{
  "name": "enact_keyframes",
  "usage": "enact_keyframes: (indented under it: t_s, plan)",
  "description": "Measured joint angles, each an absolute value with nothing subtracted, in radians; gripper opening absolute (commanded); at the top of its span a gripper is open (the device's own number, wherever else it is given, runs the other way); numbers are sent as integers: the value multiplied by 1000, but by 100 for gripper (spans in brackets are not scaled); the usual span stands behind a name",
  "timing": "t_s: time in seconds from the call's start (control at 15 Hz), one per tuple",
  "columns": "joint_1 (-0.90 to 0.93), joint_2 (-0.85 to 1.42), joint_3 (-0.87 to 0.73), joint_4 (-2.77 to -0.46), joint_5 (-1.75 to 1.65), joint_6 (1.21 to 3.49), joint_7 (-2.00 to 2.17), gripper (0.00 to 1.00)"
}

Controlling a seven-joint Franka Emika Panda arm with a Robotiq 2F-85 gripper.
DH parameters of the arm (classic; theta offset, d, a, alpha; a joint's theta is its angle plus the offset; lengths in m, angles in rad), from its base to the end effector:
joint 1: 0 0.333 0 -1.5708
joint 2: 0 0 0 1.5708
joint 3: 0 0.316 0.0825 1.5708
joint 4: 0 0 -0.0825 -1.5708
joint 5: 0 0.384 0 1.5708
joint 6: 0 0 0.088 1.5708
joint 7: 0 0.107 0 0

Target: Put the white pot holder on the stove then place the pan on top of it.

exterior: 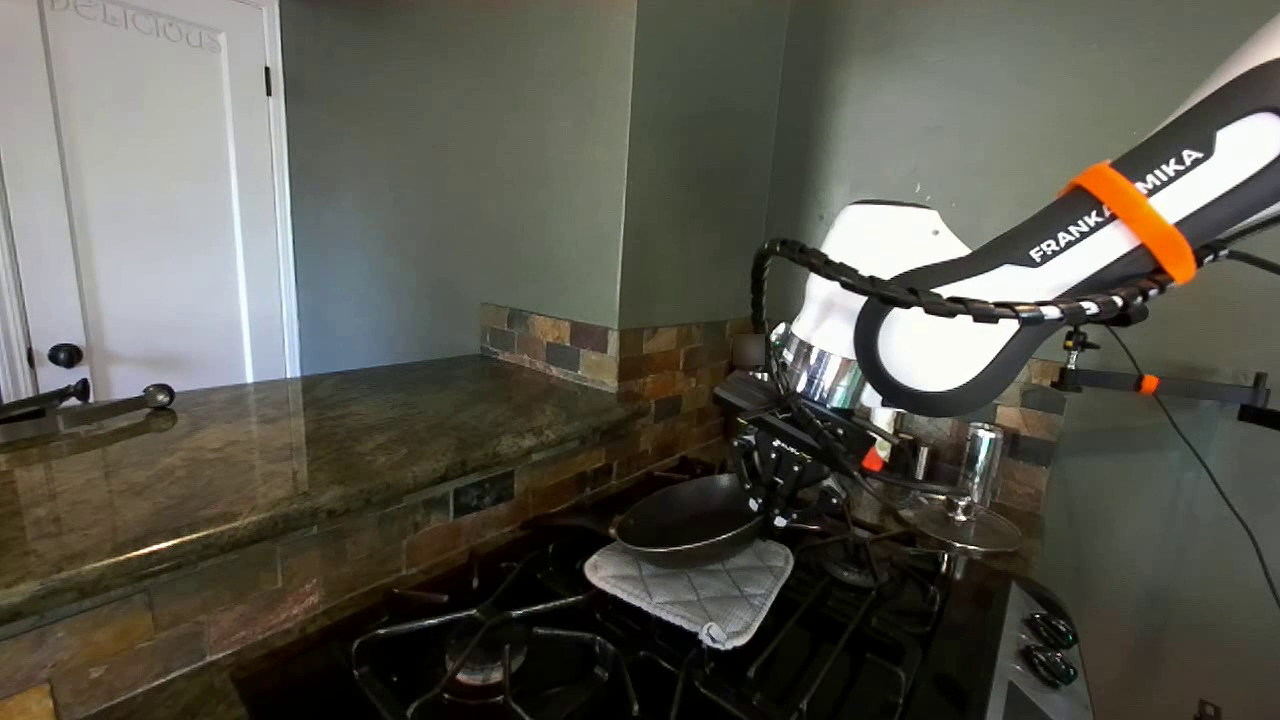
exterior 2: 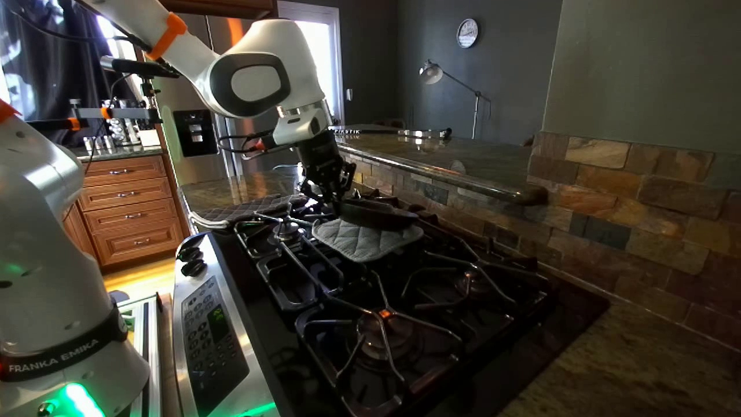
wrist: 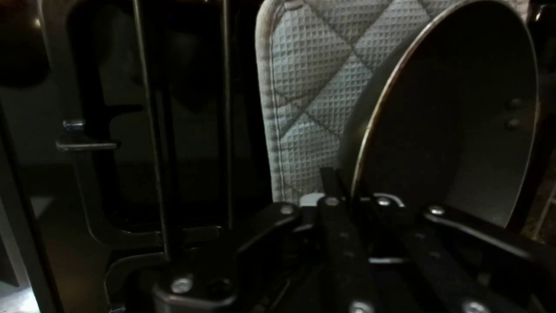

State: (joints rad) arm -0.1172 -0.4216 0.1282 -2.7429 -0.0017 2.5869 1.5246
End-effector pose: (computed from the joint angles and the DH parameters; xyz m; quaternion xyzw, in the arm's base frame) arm 0.3962 0.0020 0.3721 -0.7196 0.6815 -0.1129 0.0712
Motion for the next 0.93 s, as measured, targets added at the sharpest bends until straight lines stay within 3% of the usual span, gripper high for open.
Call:
enact_keyframes:
  t_s: [0.6,0.93]
  plan:
    - [-118,-437,118,-2742,-2,2569,1483,100]
    - [-117,-457,90,-2734,8,2555,1411,100]
